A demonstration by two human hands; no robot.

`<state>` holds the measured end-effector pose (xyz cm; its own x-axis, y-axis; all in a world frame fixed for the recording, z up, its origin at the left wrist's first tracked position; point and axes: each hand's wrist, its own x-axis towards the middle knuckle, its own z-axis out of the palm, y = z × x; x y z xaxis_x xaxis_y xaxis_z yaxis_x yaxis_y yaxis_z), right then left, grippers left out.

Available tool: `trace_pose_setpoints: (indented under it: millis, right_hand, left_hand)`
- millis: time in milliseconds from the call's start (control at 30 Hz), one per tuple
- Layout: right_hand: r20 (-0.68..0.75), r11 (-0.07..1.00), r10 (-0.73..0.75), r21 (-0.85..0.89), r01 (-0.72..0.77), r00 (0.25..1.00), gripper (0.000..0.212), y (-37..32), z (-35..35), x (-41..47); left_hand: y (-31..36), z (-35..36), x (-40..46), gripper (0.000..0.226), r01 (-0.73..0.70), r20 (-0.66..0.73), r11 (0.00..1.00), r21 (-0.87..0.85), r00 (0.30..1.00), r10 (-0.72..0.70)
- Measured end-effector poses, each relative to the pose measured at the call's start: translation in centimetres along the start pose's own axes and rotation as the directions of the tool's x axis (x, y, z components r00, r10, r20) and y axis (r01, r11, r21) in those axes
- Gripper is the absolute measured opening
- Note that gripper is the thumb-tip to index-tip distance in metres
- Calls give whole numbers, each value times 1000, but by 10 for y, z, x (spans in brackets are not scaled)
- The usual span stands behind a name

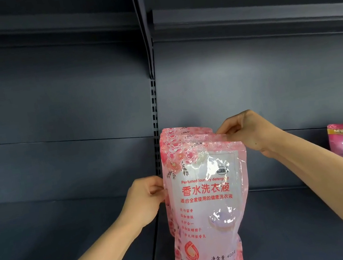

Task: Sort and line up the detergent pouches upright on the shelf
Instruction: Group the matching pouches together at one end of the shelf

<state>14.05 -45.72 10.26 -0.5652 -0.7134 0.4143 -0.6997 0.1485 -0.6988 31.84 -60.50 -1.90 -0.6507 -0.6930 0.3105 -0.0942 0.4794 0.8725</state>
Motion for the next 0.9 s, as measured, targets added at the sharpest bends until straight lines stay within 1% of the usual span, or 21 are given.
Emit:
trace_pose_setpoints:
  millis: [200, 333, 467, 600, 700, 767, 833, 900]
  right_hand:
    - [-26, 1000, -8, 15, 9, 1000, 10, 3, 1, 1]
    - [-45, 1000, -20, 12, 21, 999, 7, 4, 0, 0]
    - [-47, 1000, -26, 8, 26, 999, 6, 6, 1, 0]
    - [-27, 999, -42, 31, 43, 999, 6, 7, 0, -2]
    - [16, 998, -40, 53, 39, 999, 4, 4, -1, -7]
    - [27, 995, -28, 99, 25, 999, 16, 3, -2, -11]
    - [-10, 984, -9, 175, 10, 1000, 22, 3, -5, -18]
    - [-87, 981, -8, 194, 25, 996, 22, 5, -8, -29]
  left_hand:
    - [4, -4, -4, 19, 16, 2, 1000, 20, 1000, -16]
    - [6, -5, -8, 18, 20, 15, 999, 35, 1000, -20]
    - [9, -5, -11, 20, 17, 10, 1000, 9, 1000, -17]
    - [10, -4, -16, 19, 3, 3, 1000, -13, 1000, -3]
    - [10, -4, -20, 18, -6, 9, 1000, -6, 1000, 6]
    - [11, -4, -24, 18, -7, 9, 1000, -13, 1000, 7]
    - [11, -6, -31, 22, -12, -14, 1000, -29, 1000, 12]
    - [10, -8, -40, 27, -34, -66, 999, -28, 997, 32]
